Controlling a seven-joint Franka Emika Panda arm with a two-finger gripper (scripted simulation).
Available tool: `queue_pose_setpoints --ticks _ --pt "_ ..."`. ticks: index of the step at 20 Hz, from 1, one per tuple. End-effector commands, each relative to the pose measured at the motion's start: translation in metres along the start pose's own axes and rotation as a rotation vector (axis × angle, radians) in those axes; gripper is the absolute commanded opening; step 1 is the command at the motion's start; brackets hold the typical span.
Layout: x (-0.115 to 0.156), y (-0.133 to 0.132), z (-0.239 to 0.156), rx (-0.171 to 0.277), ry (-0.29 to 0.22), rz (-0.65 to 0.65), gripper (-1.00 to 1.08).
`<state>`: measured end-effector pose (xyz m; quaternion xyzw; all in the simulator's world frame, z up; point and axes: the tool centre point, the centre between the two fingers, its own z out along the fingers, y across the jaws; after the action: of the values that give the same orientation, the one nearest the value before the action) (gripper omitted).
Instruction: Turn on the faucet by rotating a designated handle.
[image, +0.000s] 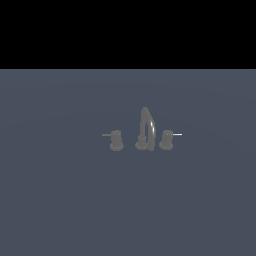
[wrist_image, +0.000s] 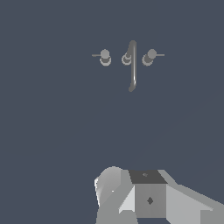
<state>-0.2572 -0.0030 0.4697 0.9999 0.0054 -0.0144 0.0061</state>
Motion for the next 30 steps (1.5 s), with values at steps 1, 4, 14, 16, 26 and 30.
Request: queue_pose_setpoints --ticks 1,4,14,16,26,30 --pt "0.0 0.0 0.0 0.0 0.0 0.0 -1.0" --pt "0.002 -0.001 -0.001 0.007 0.005 0.005 -1.0" --pt "0.009 -0.005 -0.008 0.036 0.027 0.021 -1.0" --pt "0.011 -0.005 -0.008 0.036 0.026 0.029 -1.0" --pt "0.048 0.004 0.003 0.037 0.025 0.152 -1.0" --pt "0.075 0.011 0.013 0.037 0.024 0.239 -1.0"
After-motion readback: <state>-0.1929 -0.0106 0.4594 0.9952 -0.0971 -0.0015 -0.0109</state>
